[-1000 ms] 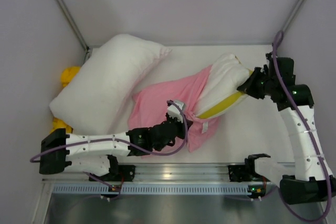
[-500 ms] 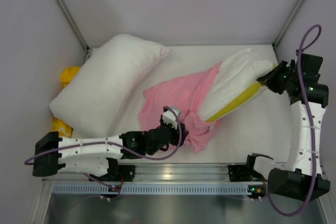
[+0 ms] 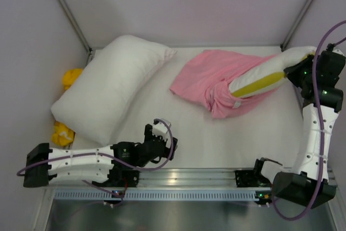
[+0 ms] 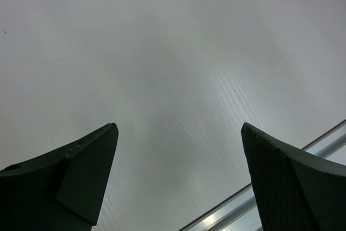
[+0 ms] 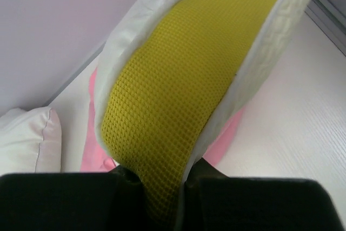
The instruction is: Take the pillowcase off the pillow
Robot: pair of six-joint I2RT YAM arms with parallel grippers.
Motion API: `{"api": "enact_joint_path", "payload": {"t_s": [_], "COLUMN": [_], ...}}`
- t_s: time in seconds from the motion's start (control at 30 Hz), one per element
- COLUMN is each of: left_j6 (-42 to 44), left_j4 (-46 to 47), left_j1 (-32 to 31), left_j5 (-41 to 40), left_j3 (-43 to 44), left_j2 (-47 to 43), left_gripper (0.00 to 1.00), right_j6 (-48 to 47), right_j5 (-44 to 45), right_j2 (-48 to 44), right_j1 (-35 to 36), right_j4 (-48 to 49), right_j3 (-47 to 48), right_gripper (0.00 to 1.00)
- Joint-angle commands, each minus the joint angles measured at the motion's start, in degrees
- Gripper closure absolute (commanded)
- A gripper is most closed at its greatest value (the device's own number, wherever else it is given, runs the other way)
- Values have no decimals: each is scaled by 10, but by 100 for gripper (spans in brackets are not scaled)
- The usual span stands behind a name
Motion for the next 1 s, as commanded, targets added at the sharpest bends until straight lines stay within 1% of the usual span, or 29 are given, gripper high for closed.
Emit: {"api": "enact_joint_path", "payload": {"t_s": [0.0,0.07,0.1,0.17,0.2,0.23,0.27,0.3,0.33,0.37,0.4,0.43,0.47,0.5,0.53,0.57,0.6,0.67,0.7,0.97], "left_j6": [-10,-4,-10,-21,-24,-29,-29,-27,-21,-18,-13,0,1,-6,-32,-45,-59,-88,-100,-173], "left_j4": [12,22,31,37,32,28,28,38,75,86,89,87,82,76,66,50,47,71,79,101], "left_j1": [-2,-2,0,20,38,97,137,176,251,281,302,330,346,365,404,421,439,448,450,461], "left_j5": [-30,-60,-96,-110,-79,-42,10,71,189,229,251,256,260,277,323,341,351,412,418,404], "left_j3": [-19,-4,8,54,76,121,139,153,161,187,205,225,262,283,305,346,362,383,398,462], "left_j2": [15,33,56,84,115,130,162,175,190,219,234,247,280,299,319,360,377,416,428,535], "left_gripper": [1,1,1,1,1,1,1,1,1,1,1,1,1,1,1,1,1,1,1,1], "right_j6": [10,12,11,5,1,0,-1,-2,-2,-1,1,1,0,-1,-3,-4,-8,-9,-11,-10], "right_j5": [-37,-45,-47,-47,-49,-49,-53,-55,-57,-64,-67,-71,-74,-74,-74,-76,-75,-72,-71,-76], "right_j2": [-5,-9,-11,-15,-19,-21,-24,-27,-35,-38,-44,-48,-50,-53,-55,-56,-57,-59,-61,-68], "right_j1": [-12,-12,-12,-13,-13,-13,-13,-13,-13,-13,-13,-13,-13,-13,-13,-13,-13,-13,-13,-13], "right_j4": [89,90,90,89,89,89,89,89,89,89,89,89,89,89,89,90,91,90,91,92], "right_j3": [25,20,15,12,10,8,7,3,1,-4,-6,-8,-10,-11,-10,-8,-7,-1,-1,-5], "right_gripper": [100,100,100,100,100,100,100,100,100,100,100,100,100,100,100,100,100,100,100,100]}}
